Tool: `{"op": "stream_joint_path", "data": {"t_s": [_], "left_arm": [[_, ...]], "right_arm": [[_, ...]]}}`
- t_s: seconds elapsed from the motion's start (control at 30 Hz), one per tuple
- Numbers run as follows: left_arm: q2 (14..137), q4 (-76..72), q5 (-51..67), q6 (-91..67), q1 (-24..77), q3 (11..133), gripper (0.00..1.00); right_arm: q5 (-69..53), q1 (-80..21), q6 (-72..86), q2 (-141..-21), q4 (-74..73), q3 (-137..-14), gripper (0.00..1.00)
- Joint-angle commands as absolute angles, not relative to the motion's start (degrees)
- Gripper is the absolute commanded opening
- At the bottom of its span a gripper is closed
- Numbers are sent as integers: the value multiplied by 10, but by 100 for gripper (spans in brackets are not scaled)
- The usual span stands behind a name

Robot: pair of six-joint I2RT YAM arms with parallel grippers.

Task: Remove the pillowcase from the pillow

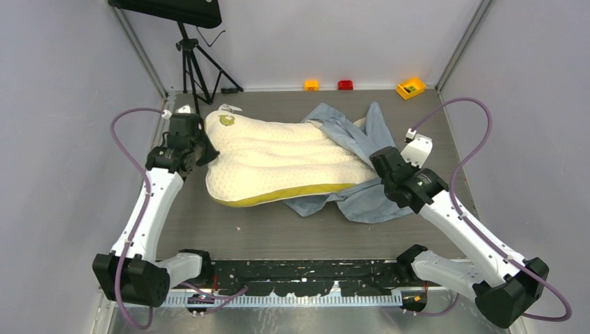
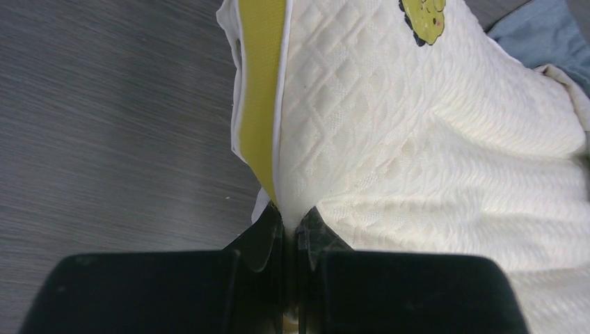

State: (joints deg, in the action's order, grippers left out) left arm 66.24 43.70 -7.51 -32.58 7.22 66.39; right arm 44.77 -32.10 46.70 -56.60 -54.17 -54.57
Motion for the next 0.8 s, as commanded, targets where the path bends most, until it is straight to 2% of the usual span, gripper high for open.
{"op": "stream_joint_path", "data": {"t_s": [0.0, 0.1, 0.27, 0.43, 0.53, 0.67, 0.77], "left_arm": [[661, 359, -94, -355, 62, 663, 0], [676, 326, -63, -365, 63, 660, 0], [680, 351, -172, -398, 49, 701, 0], [651, 359, -192, -448, -13, 684, 0], [626, 299, -135, -416, -15, 645, 0], [653, 258, -7, -403, -15, 620, 0], [682, 277, 32, -400, -14, 629, 0]], "right_arm": [[529, -308, 470, -544, -564, -561, 0], [523, -308, 461, -541, -548, -560, 0], [681, -289, 550, -554, -655, -616, 0], [714, -279, 554, -517, -662, -613, 0], [621, -278, 457, -489, -563, -572, 0], [366, -279, 342, -470, -440, -532, 1], [307, -279, 344, -478, -416, -527, 2]]}}
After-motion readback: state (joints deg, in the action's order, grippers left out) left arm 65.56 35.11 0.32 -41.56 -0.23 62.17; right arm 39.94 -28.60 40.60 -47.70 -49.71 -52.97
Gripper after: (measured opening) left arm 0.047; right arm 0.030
